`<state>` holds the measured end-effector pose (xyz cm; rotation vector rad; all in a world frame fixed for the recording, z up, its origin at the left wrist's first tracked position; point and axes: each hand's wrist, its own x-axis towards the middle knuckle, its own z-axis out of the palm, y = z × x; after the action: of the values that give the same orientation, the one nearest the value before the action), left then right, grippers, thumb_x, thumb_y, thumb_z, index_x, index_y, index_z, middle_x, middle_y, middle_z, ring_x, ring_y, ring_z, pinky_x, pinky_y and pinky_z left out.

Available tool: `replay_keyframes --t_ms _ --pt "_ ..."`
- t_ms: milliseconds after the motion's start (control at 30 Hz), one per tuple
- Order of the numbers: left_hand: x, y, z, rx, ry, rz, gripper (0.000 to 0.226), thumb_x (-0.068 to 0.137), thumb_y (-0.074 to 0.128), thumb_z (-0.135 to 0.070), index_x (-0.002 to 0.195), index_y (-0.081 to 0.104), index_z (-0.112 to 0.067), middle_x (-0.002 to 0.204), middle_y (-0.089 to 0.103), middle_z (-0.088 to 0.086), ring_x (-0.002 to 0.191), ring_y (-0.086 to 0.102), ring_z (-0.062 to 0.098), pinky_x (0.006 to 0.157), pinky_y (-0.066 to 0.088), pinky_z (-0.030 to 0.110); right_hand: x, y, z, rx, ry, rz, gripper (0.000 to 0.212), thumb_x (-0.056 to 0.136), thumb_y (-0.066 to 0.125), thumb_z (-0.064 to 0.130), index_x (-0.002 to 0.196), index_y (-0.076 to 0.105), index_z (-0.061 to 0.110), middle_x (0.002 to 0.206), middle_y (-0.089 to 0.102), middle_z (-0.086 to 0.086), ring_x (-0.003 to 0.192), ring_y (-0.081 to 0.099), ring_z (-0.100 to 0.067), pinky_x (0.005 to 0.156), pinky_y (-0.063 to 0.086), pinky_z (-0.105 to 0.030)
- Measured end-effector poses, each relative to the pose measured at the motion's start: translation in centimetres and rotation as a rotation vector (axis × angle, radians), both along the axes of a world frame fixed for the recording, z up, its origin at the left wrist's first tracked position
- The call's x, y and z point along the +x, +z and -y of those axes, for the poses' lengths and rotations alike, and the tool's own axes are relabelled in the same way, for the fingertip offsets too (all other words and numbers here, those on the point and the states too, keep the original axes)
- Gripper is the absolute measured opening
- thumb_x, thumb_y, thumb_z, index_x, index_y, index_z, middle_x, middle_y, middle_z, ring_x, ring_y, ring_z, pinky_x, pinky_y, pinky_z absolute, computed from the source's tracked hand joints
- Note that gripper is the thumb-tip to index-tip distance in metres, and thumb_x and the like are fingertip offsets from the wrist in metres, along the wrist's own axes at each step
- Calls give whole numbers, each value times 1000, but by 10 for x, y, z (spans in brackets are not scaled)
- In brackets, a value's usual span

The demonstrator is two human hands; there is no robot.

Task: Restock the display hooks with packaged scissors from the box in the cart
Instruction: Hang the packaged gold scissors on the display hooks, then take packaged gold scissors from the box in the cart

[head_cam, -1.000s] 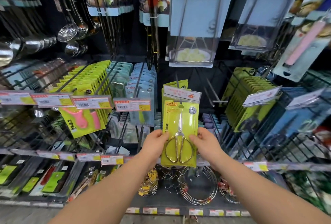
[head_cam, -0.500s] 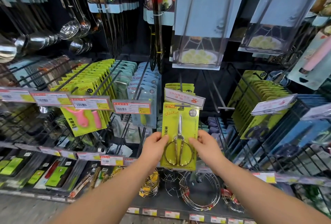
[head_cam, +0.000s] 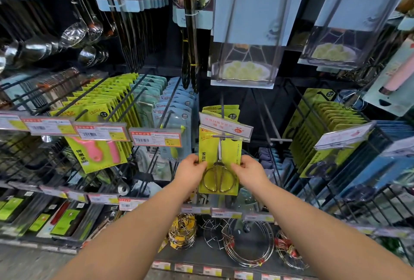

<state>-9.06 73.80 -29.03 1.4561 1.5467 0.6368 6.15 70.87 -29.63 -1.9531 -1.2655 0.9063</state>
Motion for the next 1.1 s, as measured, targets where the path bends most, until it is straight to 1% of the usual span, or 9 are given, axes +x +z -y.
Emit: replay_keyframes --t_ms 100,200,267,400,467,567,667,867,1100 --pt "0 0 -8 -20 -6 -36 20 95 52 -20 109 56 -6 90 57 7 79 52 21 69 41 28 1 -1 -8 -42 14 45 15 94 52 24 100 57 11 81 56 -1 82 52 -21 70 38 -26" --pt "-2 0 -10 -31 -19 -58 28 96 52 -20 120 56 -7 109 62 12 99 57 26 83 45 30 0 1 -11 -67 22 62 25 95 50 25 111 58 8 105 62 -9 92 54 -23 80 42 -30" --pt "-6 1 -11 -30 -22 -76 35 97 50 -22 130 51 -8 125 59 13 111 56 27 91 44 32 -1 5 -11 -85 28 82 28 96 49 25 117 56 8 113 62 -11 97 55 -24 83 42 -30" --pt "-16 5 -9 4 -97 -148 52 97 51 -28 144 35 -12 140 49 14 120 53 27 95 43 31 -2 12 -4 -121 76 200 39 96 49 27 132 46 12 129 57 -11 114 55 -29 91 43 -32" --pt "-24 5 -2 66 -203 -334 61 96 51 -35 148 27 -15 145 43 14 127 48 30 100 42 36 -2 17 6 -146 131 380 47 96 48 30 140 36 16 141 44 -10 126 47 -31 98 41 -37" --pt "-37 5 11 230 -394 -745 71 94 46 -48 151 14 -20 155 25 11 140 27 32 113 30 47 -2 26 29 -196 250 780 61 96 45 39 148 19 22 158 14 -4 144 17 -31 112 25 -48" --pt "-42 8 29 340 -531 -956 77 94 40 -55 152 2 -22 161 4 9 147 5 35 117 12 52 -3 32 53 -233 312 917 66 96 42 43 150 10 24 160 -3 -4 147 -2 -31 116 12 -51" --pt "-34 22 63 368 -602 -1022 84 93 35 -60 152 -11 -22 161 -12 8 146 -15 35 117 1 56 2 44 102 -277 280 969 69 95 39 49 151 5 26 160 -8 -4 147 -8 -31 117 7 -53" --pt "-10 37 113 438 -650 -995 83 93 34 -60 152 -11 -21 161 -13 8 146 -16 35 117 -2 56 23 48 161 -300 224 958 70 95 37 51 151 3 26 160 -6 -3 147 -7 -30 117 6 -53"
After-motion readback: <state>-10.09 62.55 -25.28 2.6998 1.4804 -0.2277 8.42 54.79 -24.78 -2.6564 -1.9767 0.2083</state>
